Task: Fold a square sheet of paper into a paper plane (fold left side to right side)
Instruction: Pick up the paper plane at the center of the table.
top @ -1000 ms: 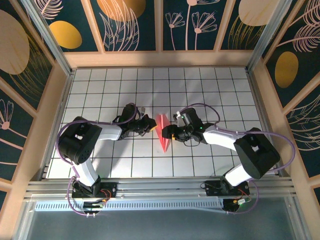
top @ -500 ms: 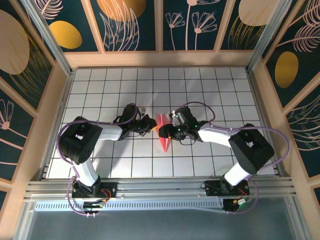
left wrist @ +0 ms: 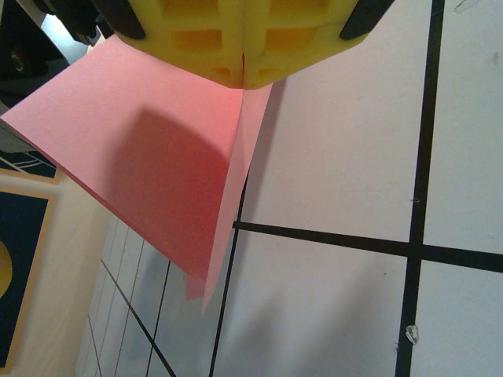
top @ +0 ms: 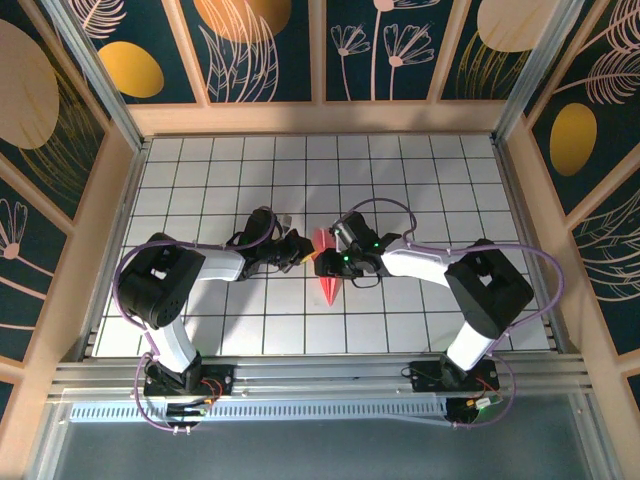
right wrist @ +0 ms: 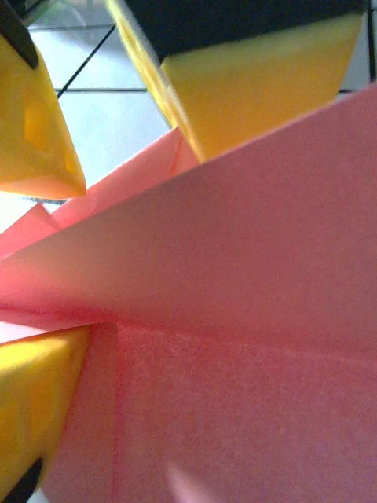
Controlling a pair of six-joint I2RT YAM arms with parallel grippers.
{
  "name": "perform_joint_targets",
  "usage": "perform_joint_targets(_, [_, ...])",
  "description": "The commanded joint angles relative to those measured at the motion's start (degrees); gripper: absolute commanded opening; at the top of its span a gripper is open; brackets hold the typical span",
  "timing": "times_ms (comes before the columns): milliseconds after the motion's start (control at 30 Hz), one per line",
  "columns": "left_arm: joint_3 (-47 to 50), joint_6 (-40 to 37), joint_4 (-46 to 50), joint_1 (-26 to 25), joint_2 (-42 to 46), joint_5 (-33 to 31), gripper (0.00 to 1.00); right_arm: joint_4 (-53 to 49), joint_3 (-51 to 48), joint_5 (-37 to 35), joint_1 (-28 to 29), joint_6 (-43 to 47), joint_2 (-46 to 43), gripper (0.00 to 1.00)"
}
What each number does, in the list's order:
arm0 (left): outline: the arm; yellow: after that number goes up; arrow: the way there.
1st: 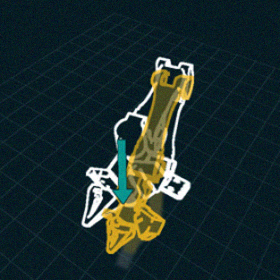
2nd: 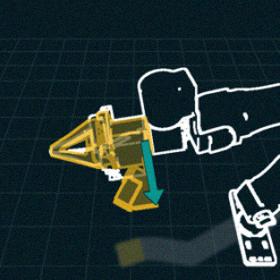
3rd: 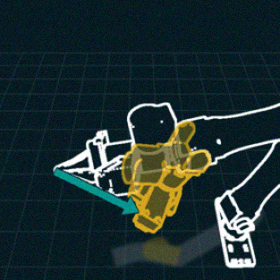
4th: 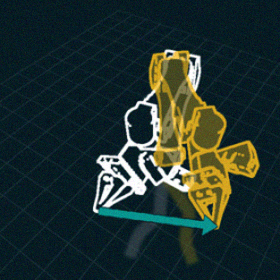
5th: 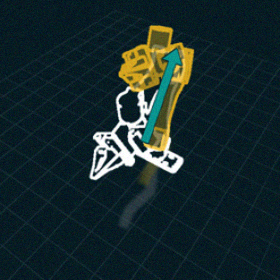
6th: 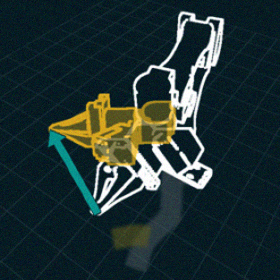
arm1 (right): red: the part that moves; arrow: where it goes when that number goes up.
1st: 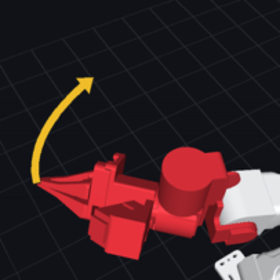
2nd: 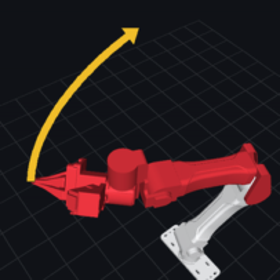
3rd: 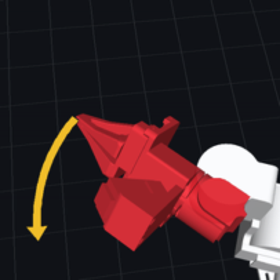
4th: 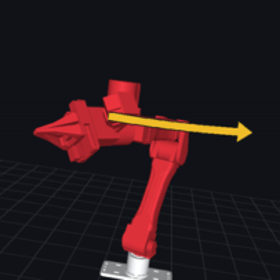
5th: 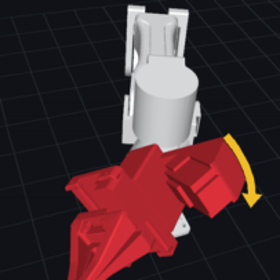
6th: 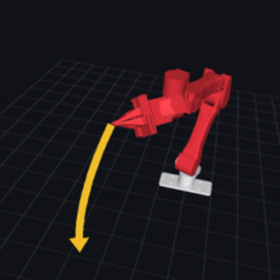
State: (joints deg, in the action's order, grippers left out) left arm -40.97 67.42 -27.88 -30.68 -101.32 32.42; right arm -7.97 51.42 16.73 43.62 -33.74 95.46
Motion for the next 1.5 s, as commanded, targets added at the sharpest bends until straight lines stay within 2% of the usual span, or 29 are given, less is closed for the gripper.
perform_joint_targets(0, [0.24, 1.24, -0.46, -0.22, -0.97, -0.68, 0.00, -3.95, 1.67, -2.93, 0.51, 1.04, 0.47, 0.40])
perform_joint_targets(233, [0.38, 0.97, -0.16, -0.26, -1.26, -0.99, 0.00, -5.96, 2.37, -3.94, 0.50, 1.13, -0.10, 0.28])
perform_joint_targets(1067, [1.06, 0.58, 0.13, -0.49, -1.99, -1.84, 0.01, -11.28, 6.93, -7.42, 2.95, -1.58, 5.85, 0.17])
perform_joint_targets(1267, [1.19, -1.52, 2.47, -0.48, 1.22, -4.13, 0.25, -11.96, 7.46, -7.41, 3.13, -2.21, 5.91, 0.11])
perform_joint_targets(1400, [0.54, -4.96, 7.39, 0.27, 7.54, -7.07, 0.43, -14.49, 8.94, -7.96, 2.98, -2.89, 5.20, 0.01])
perform_joint_targets(1467, [1.13, -6.06, 9.34, 1.45, 11.50, -8.40, 0.48, -16.96, 10.35, -8.80, 2.63, -3.07, 4.79, 0.01])
